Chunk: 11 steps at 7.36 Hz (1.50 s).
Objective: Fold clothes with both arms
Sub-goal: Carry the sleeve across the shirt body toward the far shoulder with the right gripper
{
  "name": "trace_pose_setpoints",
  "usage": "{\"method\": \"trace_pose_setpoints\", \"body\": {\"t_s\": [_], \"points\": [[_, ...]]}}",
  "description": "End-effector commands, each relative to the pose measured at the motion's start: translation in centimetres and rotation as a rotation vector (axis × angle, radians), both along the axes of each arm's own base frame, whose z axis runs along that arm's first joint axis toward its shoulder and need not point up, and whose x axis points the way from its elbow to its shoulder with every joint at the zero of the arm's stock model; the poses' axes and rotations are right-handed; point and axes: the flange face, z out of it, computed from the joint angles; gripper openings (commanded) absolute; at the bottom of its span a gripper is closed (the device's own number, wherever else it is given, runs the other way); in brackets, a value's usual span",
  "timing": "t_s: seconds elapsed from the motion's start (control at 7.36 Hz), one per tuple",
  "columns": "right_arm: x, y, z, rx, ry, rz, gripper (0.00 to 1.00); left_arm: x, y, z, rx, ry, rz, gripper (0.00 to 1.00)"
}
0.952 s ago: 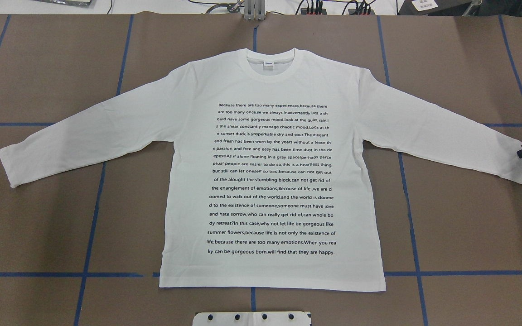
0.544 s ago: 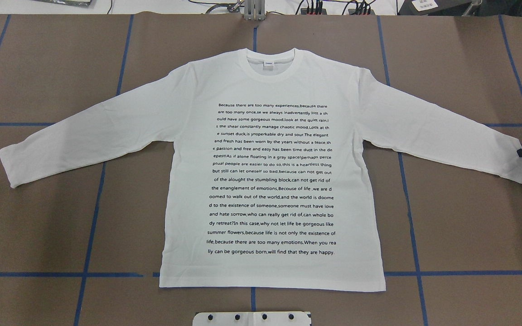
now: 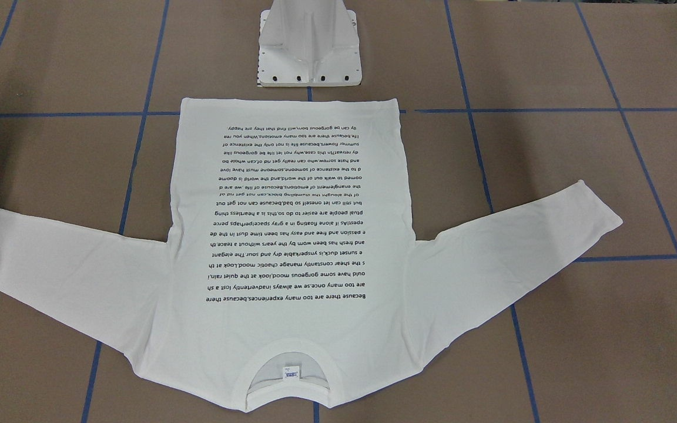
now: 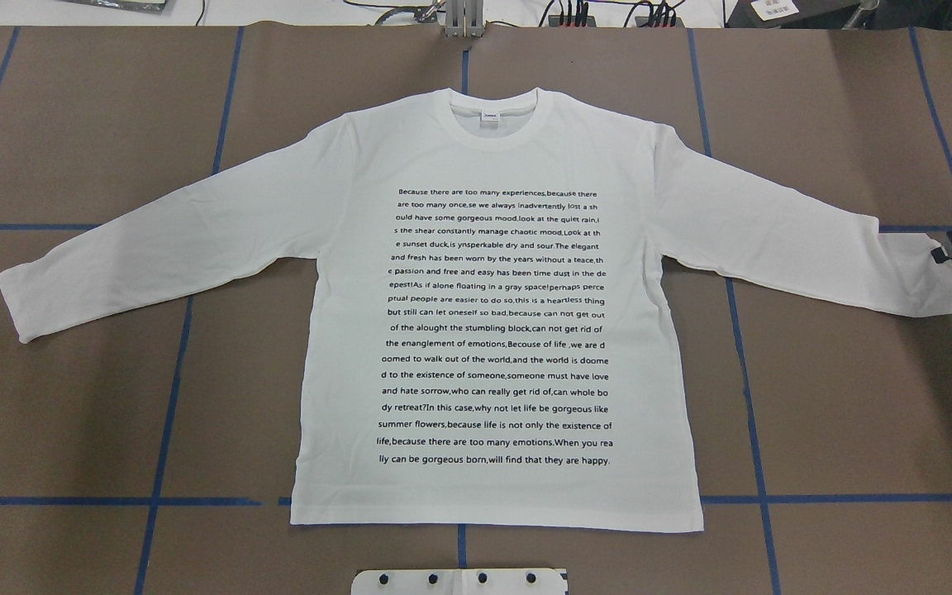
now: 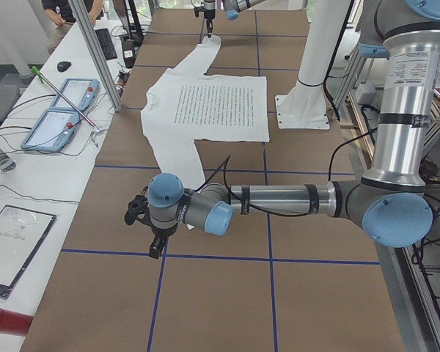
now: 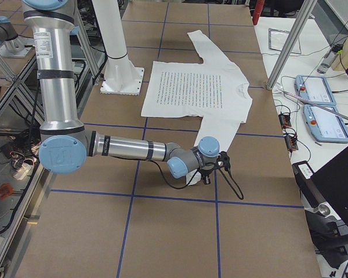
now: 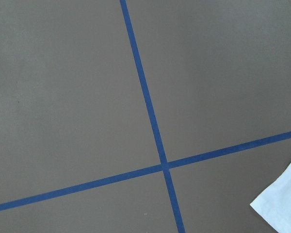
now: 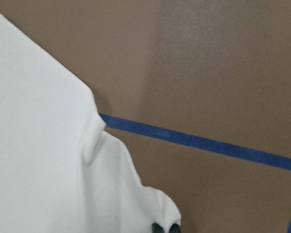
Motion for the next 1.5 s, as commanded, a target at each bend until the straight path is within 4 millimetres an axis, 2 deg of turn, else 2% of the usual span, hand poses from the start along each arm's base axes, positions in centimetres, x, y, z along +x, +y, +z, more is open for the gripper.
{"method": "trace_pose_setpoints", "body": {"t_s": [0.0,0.14,0.27,0.41,0.54,0.68,0.82,0.95,1.09,1.22,1.36], "points": [[0.1,-0.4,-10.3,0.038,-0.111,-0.010,0.00,0.0,0.1,0.0,0.000,0.000,0.000,1.00],[-0.6,-1.9,-17.7,0.010,-0.183,0.045,0.00,-0.1,0.1,0.1,-0.001,0.000,-0.002,1.00],[-2.4,-3.7,-24.6,-0.031,-0.265,0.084,0.00,-0.1,0.1,0.1,0.002,-0.001,0.001,1.00],[-6.2,-5.4,-31.2,-0.076,-0.320,0.106,0.00,-0.1,0.1,0.1,0.001,-0.001,0.002,1.00],[-9.2,-6.8,-36.5,-0.106,-0.356,0.119,0.00,-0.2,0.1,0.0,0.003,-0.001,-0.001,1.00],[-11.3,-8.8,-42.3,-0.131,-0.398,0.141,0.00,-0.1,0.1,0.1,0.001,-0.001,0.000,1.00],[-14.5,-9.2,-47.3,-0.115,-0.422,0.134,0.00,-0.2,0.1,0.1,0.001,-0.001,-0.001,1.00],[-18.5,-8.4,-52.4,-0.086,-0.440,0.141,0.00,-0.2,0.2,0.1,0.001,-0.001,-0.004,1.00],[-22.9,-6.7,-58.2,-0.080,-0.473,0.174,0.00,-0.2,0.2,0.1,-0.001,0.000,-0.004,1.00],[-27.7,-6.2,-61.1,-0.057,-0.464,0.188,0.00,-0.2,0.1,0.0,0.001,0.000,-0.004,1.00],[-31.8,-6.5,-59.8,-0.070,-0.415,0.193,0.00,-0.1,0.1,0.0,0.000,0.001,-0.004,1.00]]}}
